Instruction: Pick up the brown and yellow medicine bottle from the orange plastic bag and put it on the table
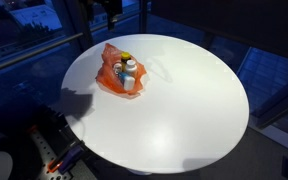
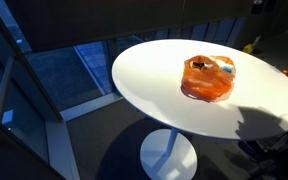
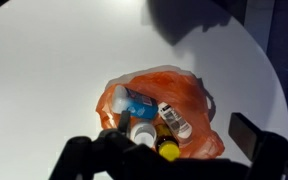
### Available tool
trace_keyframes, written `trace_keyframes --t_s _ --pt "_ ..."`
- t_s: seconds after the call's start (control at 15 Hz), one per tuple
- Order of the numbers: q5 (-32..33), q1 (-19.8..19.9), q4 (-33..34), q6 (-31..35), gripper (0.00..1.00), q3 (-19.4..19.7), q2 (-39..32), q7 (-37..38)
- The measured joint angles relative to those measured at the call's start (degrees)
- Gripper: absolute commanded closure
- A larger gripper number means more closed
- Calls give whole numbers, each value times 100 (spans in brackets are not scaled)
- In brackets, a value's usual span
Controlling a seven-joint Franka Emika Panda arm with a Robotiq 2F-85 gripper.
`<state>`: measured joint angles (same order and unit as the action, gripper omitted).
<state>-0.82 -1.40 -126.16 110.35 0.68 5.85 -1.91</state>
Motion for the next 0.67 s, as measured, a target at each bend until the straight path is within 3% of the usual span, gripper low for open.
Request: trace_keyframes --t_s 0.67 --pt "-55 2 55 0 0 6 22 -41"
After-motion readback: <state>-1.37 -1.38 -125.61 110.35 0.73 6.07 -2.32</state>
